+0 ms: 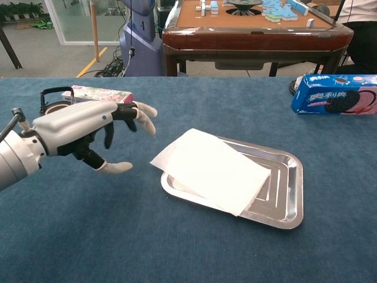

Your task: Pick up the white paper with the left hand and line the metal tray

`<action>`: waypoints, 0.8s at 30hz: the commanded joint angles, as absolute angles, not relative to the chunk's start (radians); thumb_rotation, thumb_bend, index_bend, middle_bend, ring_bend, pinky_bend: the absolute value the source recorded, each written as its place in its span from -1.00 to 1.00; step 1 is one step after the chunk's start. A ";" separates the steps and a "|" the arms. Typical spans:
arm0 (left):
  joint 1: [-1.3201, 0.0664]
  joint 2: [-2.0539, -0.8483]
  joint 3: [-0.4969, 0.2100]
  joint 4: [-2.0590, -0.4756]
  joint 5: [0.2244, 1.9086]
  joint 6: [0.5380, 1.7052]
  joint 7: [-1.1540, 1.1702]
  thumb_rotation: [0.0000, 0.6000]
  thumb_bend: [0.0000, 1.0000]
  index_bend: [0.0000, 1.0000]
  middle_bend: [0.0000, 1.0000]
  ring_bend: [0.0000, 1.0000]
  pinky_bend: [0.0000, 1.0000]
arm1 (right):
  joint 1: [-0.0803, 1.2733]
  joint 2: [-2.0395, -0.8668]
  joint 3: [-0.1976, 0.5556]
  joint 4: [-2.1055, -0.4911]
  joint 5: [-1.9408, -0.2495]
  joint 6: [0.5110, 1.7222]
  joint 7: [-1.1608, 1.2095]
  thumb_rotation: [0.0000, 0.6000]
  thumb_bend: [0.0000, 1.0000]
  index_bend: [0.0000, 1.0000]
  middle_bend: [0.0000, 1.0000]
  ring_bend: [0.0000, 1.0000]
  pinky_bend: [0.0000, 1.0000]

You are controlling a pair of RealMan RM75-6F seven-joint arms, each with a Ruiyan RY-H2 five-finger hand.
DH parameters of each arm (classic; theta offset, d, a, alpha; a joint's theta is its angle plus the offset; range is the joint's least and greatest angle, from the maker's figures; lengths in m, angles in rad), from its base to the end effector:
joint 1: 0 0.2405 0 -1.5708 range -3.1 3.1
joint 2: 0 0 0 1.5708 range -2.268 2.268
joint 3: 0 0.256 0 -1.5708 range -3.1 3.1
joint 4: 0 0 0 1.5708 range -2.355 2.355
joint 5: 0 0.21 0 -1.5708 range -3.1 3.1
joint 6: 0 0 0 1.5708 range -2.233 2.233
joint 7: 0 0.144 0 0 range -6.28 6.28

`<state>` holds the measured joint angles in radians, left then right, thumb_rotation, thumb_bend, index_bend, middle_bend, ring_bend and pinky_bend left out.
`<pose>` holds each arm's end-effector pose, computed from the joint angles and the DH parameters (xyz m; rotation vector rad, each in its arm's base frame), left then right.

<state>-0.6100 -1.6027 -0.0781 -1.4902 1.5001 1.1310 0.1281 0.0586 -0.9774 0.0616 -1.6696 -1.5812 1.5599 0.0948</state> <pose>-0.1421 0.2831 -0.0272 -1.9463 -0.9161 -1.2196 -0.2965 -0.1743 0.2044 1.3944 -0.8291 0.9960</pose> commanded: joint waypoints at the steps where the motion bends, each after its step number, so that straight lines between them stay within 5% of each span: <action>1: -0.625 -1.568 -0.079 -1.517 1.501 1.105 0.153 1.00 -0.46 -0.56 0.21 0.39 0.84 | 0.059 -0.978 0.062 -1.669 -1.579 1.557 0.094 1.00 -0.59 -0.11 -0.36 -0.52 -0.39; 4: -0.653 -1.520 -0.074 -1.557 1.507 1.052 0.148 1.00 -0.30 -0.61 0.73 0.75 1.00 | 0.061 -0.979 0.063 -1.667 -1.574 1.551 0.091 1.00 -0.59 -0.11 -0.36 -0.52 -0.39; 7: -0.683 -1.481 -0.069 -1.586 1.525 1.008 0.149 1.00 -0.16 -0.64 0.94 0.89 1.00 | 0.063 -0.980 0.063 -1.665 -1.568 1.543 0.088 1.00 -0.59 -0.11 -0.36 -0.52 -0.39; 24: -0.824 -1.535 -0.053 -1.463 1.679 0.922 0.344 1.00 -0.04 -0.69 1.00 0.96 1.00 | 0.063 -0.969 0.065 -1.666 -1.547 1.527 0.085 1.00 -0.59 -0.11 -0.36 -0.52 -0.39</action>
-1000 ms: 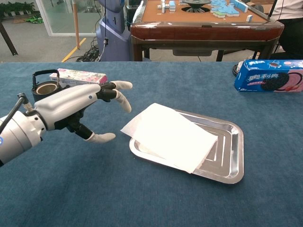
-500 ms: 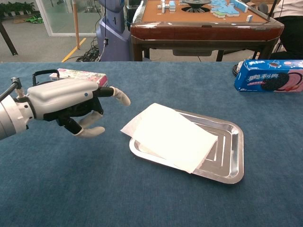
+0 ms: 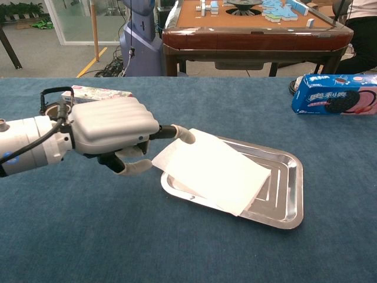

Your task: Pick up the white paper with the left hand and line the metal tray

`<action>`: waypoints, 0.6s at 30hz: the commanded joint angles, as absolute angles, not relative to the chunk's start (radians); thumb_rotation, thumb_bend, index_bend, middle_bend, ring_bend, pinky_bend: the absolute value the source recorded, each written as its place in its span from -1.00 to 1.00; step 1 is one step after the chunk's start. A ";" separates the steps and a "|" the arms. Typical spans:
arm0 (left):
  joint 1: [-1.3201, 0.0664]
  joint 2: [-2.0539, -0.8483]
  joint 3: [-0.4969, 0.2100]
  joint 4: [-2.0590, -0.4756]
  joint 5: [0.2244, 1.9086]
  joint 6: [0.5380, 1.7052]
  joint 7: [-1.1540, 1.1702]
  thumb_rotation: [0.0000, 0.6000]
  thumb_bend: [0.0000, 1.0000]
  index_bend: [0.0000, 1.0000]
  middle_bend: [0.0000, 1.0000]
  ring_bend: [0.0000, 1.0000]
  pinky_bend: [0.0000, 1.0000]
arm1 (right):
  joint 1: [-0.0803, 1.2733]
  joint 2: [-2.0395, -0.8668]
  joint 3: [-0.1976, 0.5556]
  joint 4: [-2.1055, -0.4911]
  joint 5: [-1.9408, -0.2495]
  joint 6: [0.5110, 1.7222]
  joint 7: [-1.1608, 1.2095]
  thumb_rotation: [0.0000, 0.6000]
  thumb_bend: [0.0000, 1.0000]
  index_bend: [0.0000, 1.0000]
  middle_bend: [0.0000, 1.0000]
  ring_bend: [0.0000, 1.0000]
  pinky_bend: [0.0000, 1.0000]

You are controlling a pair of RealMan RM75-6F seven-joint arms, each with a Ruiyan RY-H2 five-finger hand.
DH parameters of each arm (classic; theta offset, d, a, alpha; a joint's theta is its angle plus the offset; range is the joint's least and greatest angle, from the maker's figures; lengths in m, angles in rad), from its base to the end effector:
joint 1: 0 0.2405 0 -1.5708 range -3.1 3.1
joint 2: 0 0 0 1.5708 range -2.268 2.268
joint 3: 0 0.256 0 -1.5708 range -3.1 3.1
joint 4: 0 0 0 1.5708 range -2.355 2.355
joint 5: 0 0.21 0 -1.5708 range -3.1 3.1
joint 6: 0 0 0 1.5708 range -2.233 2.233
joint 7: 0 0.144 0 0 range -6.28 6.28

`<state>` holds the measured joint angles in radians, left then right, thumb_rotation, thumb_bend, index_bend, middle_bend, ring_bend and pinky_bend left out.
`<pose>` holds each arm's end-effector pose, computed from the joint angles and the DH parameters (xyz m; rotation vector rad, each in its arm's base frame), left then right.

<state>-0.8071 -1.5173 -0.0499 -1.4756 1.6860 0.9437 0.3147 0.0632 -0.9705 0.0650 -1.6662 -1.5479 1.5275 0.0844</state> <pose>-0.1034 0.2965 -0.0329 -2.3469 -0.3018 -1.0275 -0.3026 -0.1770 0.2055 1.3879 -0.8438 0.9492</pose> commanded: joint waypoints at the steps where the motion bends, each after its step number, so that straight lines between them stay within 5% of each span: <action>1: -0.828 -1.539 -0.054 -1.461 1.675 0.916 0.350 1.00 -0.02 -0.67 1.00 0.96 1.00 | 0.063 -0.968 0.066 -1.667 -1.545 1.527 0.086 1.00 -0.59 -0.11 -0.36 -0.52 -0.39; 18: -0.892 -1.607 -0.092 -1.453 1.478 0.760 0.561 1.00 0.06 -0.54 1.00 1.00 1.00 | 0.052 -0.953 0.072 -1.669 -1.534 1.540 0.108 1.00 -0.59 -0.11 -0.36 -0.52 -0.39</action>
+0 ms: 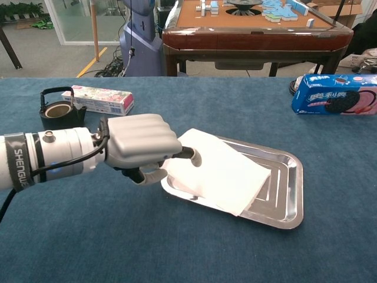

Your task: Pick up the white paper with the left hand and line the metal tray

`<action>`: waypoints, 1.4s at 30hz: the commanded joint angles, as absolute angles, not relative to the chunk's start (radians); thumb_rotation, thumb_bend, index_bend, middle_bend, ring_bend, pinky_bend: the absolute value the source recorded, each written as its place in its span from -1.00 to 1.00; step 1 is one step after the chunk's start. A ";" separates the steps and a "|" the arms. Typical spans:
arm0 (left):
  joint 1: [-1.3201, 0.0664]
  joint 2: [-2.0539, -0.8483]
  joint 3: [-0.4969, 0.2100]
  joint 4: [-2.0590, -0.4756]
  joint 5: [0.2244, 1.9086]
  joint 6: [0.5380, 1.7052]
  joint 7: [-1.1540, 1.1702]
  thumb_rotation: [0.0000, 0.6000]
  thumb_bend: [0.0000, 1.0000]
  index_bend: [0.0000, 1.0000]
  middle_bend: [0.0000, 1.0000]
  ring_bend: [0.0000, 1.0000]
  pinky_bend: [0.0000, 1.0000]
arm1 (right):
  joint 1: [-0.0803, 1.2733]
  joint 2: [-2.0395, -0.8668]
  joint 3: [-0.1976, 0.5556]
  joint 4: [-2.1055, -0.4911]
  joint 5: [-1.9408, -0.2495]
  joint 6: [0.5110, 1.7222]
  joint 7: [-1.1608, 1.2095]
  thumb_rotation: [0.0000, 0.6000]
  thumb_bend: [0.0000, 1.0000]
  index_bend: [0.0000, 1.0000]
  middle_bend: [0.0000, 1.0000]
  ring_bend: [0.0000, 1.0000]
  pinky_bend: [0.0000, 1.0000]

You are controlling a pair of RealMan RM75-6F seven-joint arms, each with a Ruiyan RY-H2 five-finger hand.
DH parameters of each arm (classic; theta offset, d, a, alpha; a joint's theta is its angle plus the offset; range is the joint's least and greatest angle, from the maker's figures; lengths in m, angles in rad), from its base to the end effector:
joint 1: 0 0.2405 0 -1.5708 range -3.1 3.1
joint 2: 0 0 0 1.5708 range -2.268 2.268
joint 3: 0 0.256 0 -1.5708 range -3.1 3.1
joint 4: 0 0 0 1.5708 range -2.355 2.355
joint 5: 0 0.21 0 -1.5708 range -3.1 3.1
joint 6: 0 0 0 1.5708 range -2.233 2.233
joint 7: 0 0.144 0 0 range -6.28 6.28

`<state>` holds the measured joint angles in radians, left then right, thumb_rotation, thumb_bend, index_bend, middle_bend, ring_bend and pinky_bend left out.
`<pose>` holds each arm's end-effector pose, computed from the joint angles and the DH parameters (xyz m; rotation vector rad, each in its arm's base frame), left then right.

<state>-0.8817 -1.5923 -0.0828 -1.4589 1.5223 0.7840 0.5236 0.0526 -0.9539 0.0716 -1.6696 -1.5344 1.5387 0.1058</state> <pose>-0.0860 0.3038 -0.0658 -2.4170 -0.2221 -0.8474 -0.3046 -0.1750 0.2136 1.3595 -0.8466 0.9540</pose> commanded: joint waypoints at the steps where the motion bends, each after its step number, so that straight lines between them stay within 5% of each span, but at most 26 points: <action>1: -0.893 -1.611 -0.094 -1.453 1.462 0.755 0.574 1.00 0.06 -0.54 1.00 1.00 1.00 | 0.051 -0.952 0.072 -1.669 -1.534 1.540 0.109 1.00 -0.59 -0.11 -0.36 -0.52 -0.39; 42: -0.965 -1.685 -0.049 -1.480 1.209 0.767 0.789 1.00 0.06 -0.48 1.00 1.00 1.00 | 0.044 -0.942 0.078 -1.664 -1.537 1.551 0.139 1.00 -0.59 -0.11 -0.36 -0.52 -0.39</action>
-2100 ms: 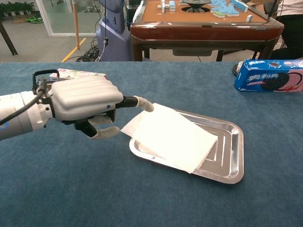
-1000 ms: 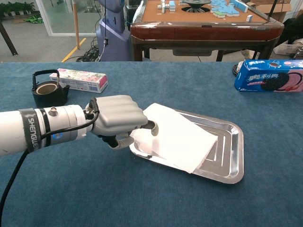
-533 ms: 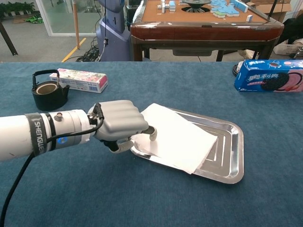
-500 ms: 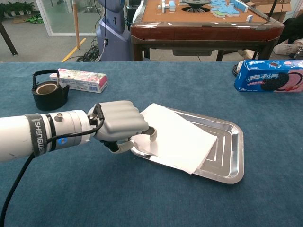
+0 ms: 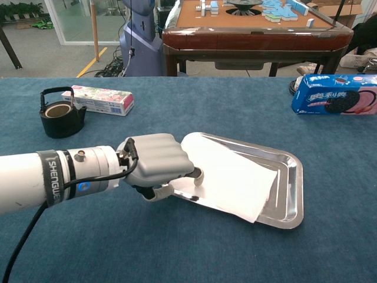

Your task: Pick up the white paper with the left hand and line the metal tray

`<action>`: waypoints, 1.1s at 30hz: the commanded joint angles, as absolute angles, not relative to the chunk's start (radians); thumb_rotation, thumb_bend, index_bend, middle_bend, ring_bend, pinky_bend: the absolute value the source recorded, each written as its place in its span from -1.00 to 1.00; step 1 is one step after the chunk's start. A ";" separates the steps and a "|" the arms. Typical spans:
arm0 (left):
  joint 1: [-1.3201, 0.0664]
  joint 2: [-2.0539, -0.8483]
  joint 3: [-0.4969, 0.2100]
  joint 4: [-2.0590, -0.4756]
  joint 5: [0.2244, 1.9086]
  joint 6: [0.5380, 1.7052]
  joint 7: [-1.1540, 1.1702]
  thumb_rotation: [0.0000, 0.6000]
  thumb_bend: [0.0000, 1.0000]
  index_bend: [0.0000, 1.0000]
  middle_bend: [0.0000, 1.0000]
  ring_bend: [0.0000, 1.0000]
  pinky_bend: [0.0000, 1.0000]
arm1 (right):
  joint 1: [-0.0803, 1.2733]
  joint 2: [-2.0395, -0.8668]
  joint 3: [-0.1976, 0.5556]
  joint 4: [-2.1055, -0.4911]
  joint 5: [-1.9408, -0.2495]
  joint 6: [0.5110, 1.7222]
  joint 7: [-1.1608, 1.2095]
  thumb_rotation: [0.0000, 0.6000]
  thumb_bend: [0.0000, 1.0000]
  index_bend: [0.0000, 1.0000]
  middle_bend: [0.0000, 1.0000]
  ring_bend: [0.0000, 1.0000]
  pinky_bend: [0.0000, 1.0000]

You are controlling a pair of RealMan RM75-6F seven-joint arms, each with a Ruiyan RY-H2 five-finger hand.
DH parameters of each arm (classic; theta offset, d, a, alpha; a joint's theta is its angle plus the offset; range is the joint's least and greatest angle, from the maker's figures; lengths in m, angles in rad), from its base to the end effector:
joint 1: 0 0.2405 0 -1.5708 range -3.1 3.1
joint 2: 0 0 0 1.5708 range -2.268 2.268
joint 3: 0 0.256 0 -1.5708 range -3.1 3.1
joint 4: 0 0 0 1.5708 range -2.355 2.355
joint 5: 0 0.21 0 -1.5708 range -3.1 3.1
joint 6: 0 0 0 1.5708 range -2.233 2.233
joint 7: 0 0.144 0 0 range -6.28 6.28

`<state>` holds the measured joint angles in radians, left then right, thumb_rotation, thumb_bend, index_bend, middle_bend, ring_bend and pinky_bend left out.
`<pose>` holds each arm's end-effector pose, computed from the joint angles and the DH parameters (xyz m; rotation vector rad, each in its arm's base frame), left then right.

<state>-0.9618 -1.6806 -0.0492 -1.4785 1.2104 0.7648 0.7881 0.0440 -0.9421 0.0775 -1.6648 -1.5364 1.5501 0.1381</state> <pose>-0.0739 0.2955 -0.0971 -2.4399 -0.2447 -0.6958 -0.3056 -0.1735 0.2198 1.3443 -0.8486 0.9729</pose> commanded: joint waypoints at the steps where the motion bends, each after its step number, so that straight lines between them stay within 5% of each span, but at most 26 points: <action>1: -0.968 -1.687 -0.048 -1.481 1.208 0.767 0.790 1.00 0.06 -0.48 1.00 1.00 1.00 | 0.043 -0.942 0.077 -1.664 -1.538 1.551 0.140 1.00 -0.59 -0.11 -0.36 -0.52 -0.39; 33: -0.981 -1.647 -0.030 -1.473 1.181 0.812 0.796 1.00 0.06 -0.46 1.00 1.00 1.00 | 0.042 -0.940 0.076 -1.662 -1.544 1.552 0.148 1.00 -0.59 -0.11 -0.36 -0.52 -0.39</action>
<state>-0.9804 -1.6470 -0.0307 -1.4737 1.1828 0.8124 0.7949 0.0423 -0.9404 0.0765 -1.6625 -1.5435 1.5521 0.1476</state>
